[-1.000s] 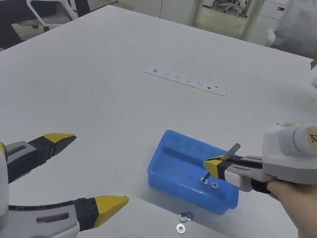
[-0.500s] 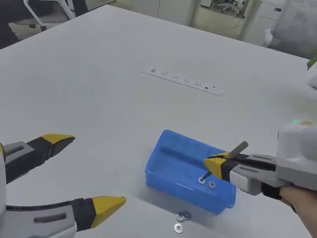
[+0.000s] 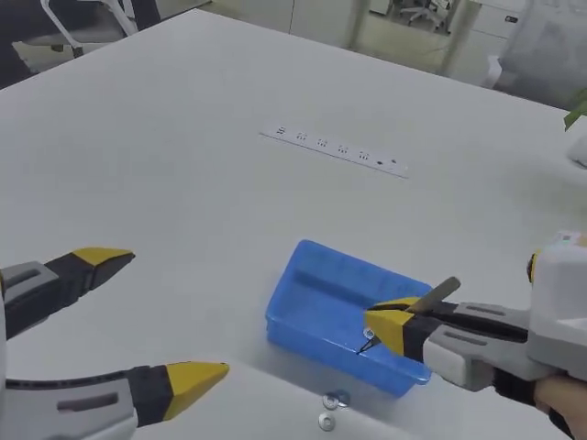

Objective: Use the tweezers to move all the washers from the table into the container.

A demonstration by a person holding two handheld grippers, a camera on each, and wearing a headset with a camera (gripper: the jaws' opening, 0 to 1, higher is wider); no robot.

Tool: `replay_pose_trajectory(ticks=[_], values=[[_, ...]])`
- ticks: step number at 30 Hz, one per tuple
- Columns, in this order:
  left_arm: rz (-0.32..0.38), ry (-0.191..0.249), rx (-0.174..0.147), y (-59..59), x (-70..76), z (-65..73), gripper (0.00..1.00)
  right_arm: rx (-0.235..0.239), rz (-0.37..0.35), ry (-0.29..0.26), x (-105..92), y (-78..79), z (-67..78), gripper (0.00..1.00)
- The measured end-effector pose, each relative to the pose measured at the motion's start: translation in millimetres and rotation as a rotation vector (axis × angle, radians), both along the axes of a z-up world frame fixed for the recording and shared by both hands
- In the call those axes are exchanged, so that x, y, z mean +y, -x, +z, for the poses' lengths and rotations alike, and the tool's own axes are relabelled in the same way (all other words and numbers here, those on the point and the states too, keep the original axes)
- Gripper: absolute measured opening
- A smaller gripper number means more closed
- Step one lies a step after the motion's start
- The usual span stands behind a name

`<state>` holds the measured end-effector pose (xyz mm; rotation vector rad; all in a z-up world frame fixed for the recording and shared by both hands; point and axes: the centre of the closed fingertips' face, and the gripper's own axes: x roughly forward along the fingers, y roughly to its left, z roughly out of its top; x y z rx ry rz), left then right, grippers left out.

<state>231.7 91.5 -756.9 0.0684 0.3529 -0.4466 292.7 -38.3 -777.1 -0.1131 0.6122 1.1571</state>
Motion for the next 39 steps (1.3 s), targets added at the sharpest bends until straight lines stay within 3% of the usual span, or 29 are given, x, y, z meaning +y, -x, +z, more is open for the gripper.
replay_pose_trajectory(ticks=[8, 16, 26, 34, 36, 39], values=[[-0.004, -0.004, -0.001, 0.0, -0.9, -0.3, 0.78, 0.064, 0.027, 0.012, 5.1, 19.0, -25.1, 0.04], [-0.006, -0.004, 0.001, 0.3, -1.2, -1.0, 0.78, 0.096, 0.064, 0.057, 7.0, 31.2, -50.6, 0.04], [-0.003, -0.008, 0.004, 0.7, -0.9, -1.5, 0.78, 0.109, 0.092, 0.084, 10.4, 37.5, -59.7, 0.04], [-0.005, -0.009, 0.005, 0.8, -0.9, -1.4, 0.78, 0.07, 0.114, 0.113, 10.9, 40.0, -61.2, 0.04], [-0.006, -0.011, 0.004, 0.7, -1.0, -1.3, 0.78, 0.056, 0.127, 0.142, 9.8, 41.8, -64.9, 0.04], [-0.005, -0.012, 0.005, 0.7, -0.8, -1.7, 0.78, 0.059, 0.133, 0.136, 11.7, 44.7, -64.4, 0.04]])
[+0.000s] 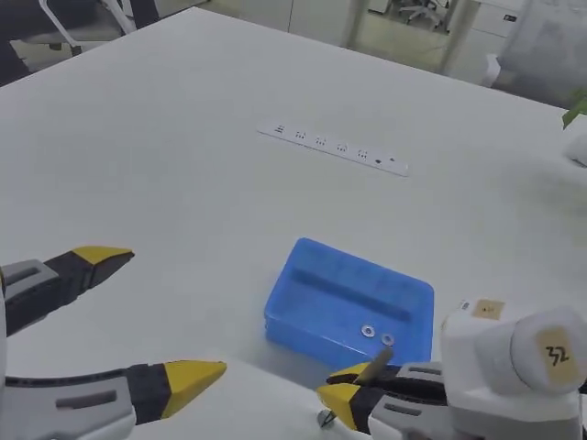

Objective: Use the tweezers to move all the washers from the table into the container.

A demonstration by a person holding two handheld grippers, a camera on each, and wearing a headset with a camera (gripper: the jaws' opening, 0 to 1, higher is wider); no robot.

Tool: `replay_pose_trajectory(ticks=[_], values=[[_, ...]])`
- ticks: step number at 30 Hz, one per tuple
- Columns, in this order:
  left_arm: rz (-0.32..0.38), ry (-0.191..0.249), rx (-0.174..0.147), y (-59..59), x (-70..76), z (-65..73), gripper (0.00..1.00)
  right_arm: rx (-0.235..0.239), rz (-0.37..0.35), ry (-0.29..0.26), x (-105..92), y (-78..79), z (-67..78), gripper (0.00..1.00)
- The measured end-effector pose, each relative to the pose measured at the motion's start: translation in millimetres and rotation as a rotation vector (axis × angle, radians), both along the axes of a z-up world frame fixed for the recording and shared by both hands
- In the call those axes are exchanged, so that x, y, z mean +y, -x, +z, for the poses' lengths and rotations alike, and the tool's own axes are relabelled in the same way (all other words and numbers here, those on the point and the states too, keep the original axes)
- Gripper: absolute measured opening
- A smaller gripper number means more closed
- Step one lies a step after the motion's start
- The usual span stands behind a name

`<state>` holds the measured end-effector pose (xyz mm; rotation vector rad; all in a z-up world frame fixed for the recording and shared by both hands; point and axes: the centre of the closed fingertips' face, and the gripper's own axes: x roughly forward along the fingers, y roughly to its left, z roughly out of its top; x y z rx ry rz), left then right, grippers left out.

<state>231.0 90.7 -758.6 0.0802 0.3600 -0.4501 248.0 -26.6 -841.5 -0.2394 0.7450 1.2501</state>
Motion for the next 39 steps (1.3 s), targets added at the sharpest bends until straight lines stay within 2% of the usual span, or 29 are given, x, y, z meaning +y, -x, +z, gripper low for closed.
replay_pose_trajectory(ticks=[3, 8, 10, 11, 14, 18, 21, 32, 33, 35, 39], values=[[0.0, -0.001, -0.002, -0.1, -0.1, 0.2, 0.78, -0.018, 0.02, 0.002, 2.9, 4.8, 0.5, 0.04], [0.001, -0.003, -0.001, -0.1, 0.3, -0.1, 0.78, -0.105, 0.081, 0.029, 6.1, 11.3, 0.2, 0.04], [0.001, -0.004, 0.0, 0.0, 0.3, -0.4, 0.78, -0.124, 0.099, 0.036, 6.6, 13.3, 0.2, 0.04], [0.0, -0.006, 0.001, 0.1, 0.3, -0.5, 0.77, -0.153, 0.12, 0.047, 6.8, 13.5, 0.2, 0.04], [-0.002, -0.008, 0.001, 0.3, -0.3, -0.5, 0.77, -0.19, 0.145, 0.057, 7.4, 13.6, 0.0, 0.03], [0.0, -0.005, -0.002, 0.2, -0.1, 0.4, 0.77, -0.186, 0.108, 0.056, 5.7, 10.6, 2.0, 0.03], [0.006, -0.003, -0.002, -0.1, 0.7, 0.6, 0.77, -0.119, 0.043, -0.035, 11.2, 8.8, 15.8, 0.03], [-0.001, 0.0, -0.002, 0.1, -1.1, 0.8, 0.77, -0.107, -0.033, -0.122, 7.3, -13.0, 47.1, 0.03], [0.001, 0.0, -0.003, 0.0, -0.7, 1.0, 0.77, -0.096, -0.058, -0.15, 7.3, -18.0, 53.1, 0.03], [0.002, 0.001, -0.005, -0.1, -0.6, 1.3, 0.77, -0.094, -0.077, -0.169, 5.9, -23.9, 58.8, 0.03], [0.004, 0.001, -0.006, -0.1, -0.2, 1.4, 0.77, -0.091, -0.103, -0.19, 3.5, -34.9, 66.4, 0.03]])
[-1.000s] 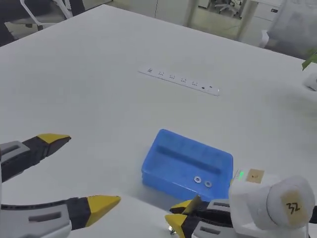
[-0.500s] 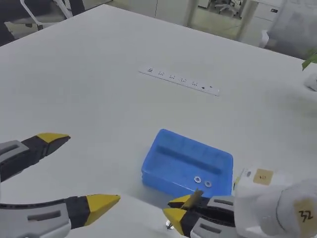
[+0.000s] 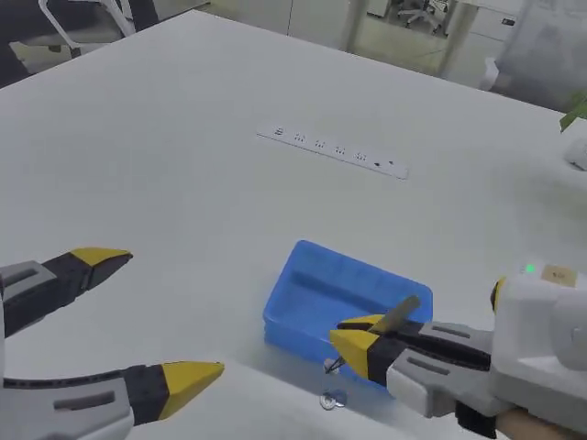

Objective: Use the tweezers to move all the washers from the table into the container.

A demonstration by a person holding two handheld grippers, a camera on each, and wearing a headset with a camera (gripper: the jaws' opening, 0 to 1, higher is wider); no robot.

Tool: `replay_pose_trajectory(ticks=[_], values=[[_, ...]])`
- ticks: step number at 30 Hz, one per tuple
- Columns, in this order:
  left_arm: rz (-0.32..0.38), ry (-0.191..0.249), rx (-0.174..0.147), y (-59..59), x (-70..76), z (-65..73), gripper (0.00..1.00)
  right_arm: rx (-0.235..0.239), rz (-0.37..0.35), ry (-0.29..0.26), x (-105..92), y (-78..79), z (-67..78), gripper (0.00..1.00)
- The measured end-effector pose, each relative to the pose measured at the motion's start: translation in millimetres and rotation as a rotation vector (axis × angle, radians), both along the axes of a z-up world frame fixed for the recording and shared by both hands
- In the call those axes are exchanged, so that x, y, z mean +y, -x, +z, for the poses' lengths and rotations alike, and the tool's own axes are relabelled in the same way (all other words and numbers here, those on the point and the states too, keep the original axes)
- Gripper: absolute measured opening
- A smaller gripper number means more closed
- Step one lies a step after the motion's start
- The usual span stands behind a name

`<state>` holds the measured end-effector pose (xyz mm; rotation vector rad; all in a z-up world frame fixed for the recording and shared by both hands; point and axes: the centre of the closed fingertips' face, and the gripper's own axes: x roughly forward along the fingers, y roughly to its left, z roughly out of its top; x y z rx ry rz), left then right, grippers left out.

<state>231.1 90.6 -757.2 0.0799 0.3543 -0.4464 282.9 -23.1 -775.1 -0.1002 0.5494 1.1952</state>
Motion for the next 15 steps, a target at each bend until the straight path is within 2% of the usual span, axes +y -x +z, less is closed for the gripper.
replay_pose_trajectory(ticks=[9, 15], values=[[0.003, 0.003, -0.003, -0.3, 0.8, 0.8, 0.77, 0.016, -0.057, -0.033, -5.6, -25.1, 9.2, 0.03], [0.0, -0.001, 0.001, -0.1, 0.3, 0.1, 0.77, 0.022, -0.071, -0.033, -3.5, -39.2, 7.3, 0.03]])
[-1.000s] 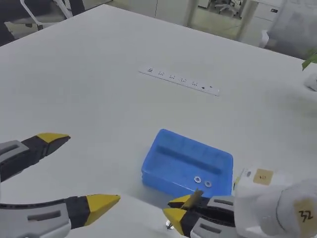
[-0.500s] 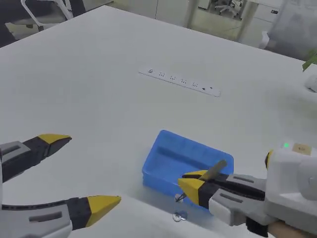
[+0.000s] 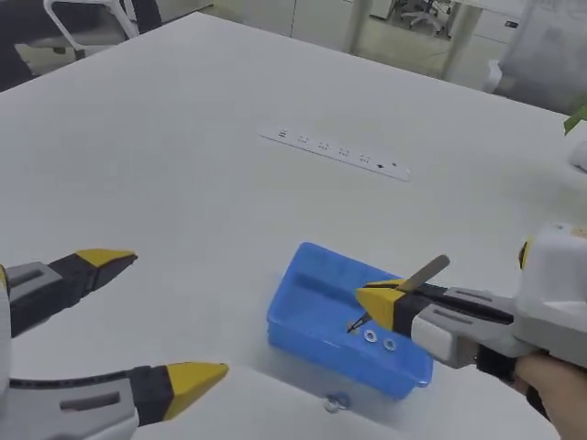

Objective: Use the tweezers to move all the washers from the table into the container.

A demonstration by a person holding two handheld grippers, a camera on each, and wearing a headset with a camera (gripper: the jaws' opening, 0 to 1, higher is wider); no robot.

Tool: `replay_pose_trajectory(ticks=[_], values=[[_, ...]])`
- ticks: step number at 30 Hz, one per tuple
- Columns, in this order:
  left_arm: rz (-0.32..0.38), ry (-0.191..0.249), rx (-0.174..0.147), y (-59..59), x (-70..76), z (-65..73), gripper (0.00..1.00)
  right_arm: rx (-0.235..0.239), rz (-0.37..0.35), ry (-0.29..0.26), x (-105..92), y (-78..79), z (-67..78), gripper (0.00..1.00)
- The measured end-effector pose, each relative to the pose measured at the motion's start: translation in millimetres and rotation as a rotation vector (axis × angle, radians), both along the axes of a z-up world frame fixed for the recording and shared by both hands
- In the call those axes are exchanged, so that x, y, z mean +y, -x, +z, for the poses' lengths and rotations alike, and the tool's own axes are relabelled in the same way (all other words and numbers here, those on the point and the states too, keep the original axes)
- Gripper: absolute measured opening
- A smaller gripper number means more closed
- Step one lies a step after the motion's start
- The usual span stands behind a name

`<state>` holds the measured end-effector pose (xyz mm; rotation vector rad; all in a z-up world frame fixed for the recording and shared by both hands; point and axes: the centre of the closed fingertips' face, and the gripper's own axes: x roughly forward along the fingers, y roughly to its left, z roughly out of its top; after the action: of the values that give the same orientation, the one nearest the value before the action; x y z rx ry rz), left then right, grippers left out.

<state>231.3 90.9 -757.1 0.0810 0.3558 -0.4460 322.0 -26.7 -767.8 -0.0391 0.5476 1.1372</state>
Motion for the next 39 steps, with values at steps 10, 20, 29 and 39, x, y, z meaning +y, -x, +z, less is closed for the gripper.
replay_pose_trajectory(ticks=[10, 20, 29, 39], values=[[-0.003, 0.002, 0.007, 0.3, -0.4, -1.0, 0.77, 0.014, -0.01, 0.105, 0.9, -26.0, -34.7, 0.03], [-0.005, 0.004, 0.01, 0.2, 0.7, -2.0, 0.77, 0.032, -0.002, 0.163, 3.6, -36.4, -55.9, 0.03], [-0.002, 0.003, 0.008, 0.3, 1.9, -1.9, 0.76, 0.046, -0.005, 0.195, -0.5, -38.8, -65.7, 0.03], [-0.001, 0.001, 0.004, 0.2, 1.8, -1.4, 0.76, 0.006, 0.015, 0.167, -1.5, -34.8, -56.3, 0.04]])
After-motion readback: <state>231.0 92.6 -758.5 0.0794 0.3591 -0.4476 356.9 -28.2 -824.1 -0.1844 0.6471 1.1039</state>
